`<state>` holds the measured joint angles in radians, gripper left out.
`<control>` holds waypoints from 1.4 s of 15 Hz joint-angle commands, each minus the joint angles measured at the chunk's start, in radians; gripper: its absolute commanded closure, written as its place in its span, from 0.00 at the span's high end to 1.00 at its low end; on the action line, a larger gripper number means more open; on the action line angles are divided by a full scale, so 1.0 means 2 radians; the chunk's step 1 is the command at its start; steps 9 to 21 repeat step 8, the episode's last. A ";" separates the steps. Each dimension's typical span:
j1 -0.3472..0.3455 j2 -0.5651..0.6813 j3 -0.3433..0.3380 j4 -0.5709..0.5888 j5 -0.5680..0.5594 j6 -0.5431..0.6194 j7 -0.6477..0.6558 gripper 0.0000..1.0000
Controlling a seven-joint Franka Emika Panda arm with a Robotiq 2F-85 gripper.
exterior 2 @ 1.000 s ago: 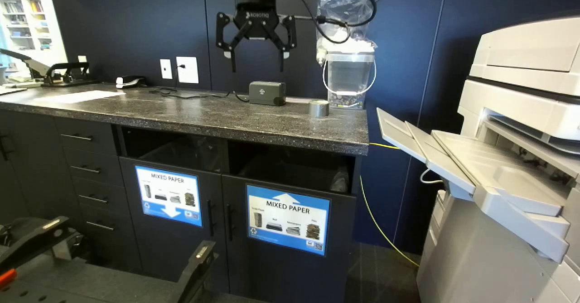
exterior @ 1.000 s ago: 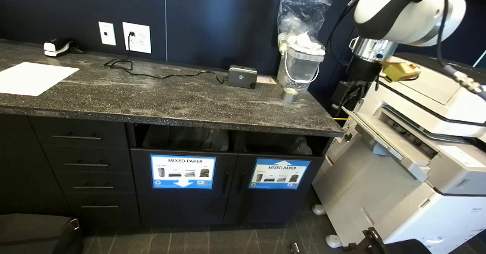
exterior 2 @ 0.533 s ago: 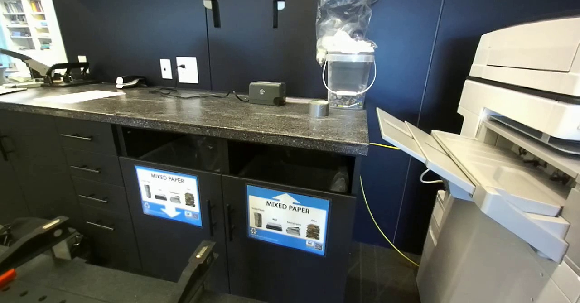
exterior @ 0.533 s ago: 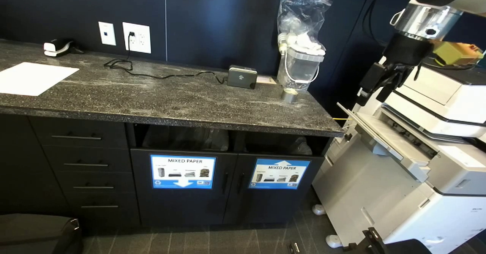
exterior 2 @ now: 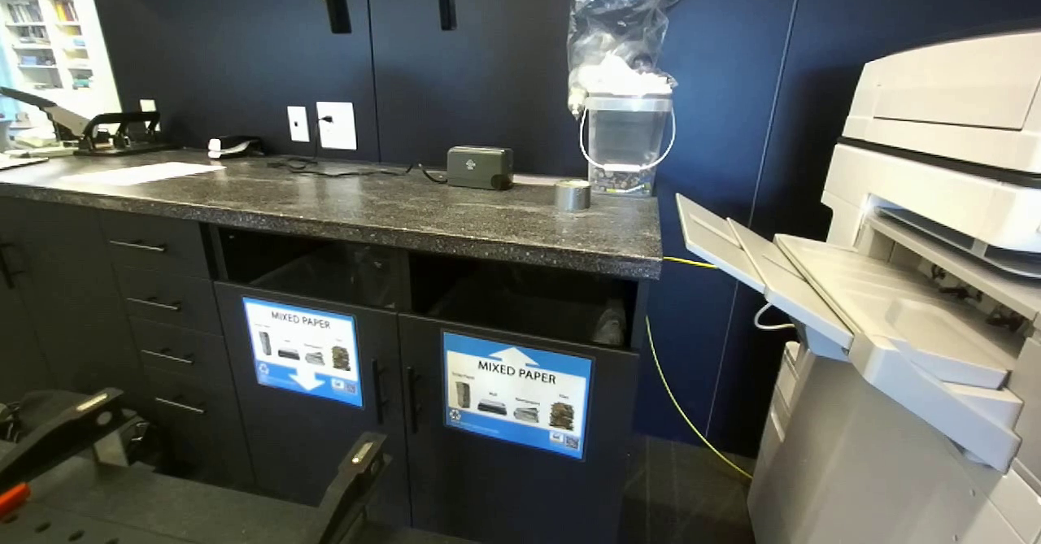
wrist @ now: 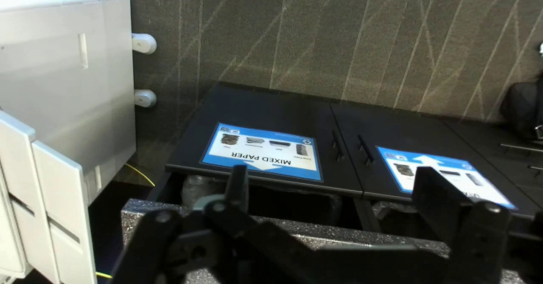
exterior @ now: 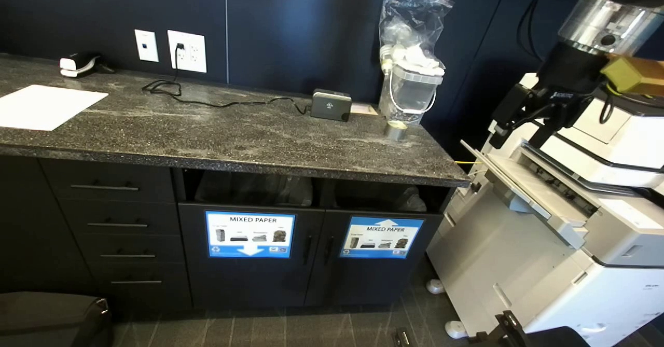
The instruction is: Put the right and left white pieces of paper in the right bin respectively
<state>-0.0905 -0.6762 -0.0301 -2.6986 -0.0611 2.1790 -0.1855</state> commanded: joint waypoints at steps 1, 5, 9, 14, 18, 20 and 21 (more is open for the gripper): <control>0.000 -0.051 0.010 -0.027 -0.013 -0.004 0.048 1.00; 0.006 -0.039 0.002 -0.025 -0.020 -0.004 0.051 1.00; 0.005 -0.048 0.003 -0.031 -0.022 -0.006 0.056 1.00; 0.005 -0.048 0.003 -0.031 -0.022 -0.006 0.056 1.00; 0.005 -0.048 0.003 -0.031 -0.022 -0.006 0.056 1.00; 0.005 -0.048 0.003 -0.031 -0.022 -0.006 0.056 1.00; 0.005 -0.048 0.003 -0.031 -0.022 -0.006 0.056 1.00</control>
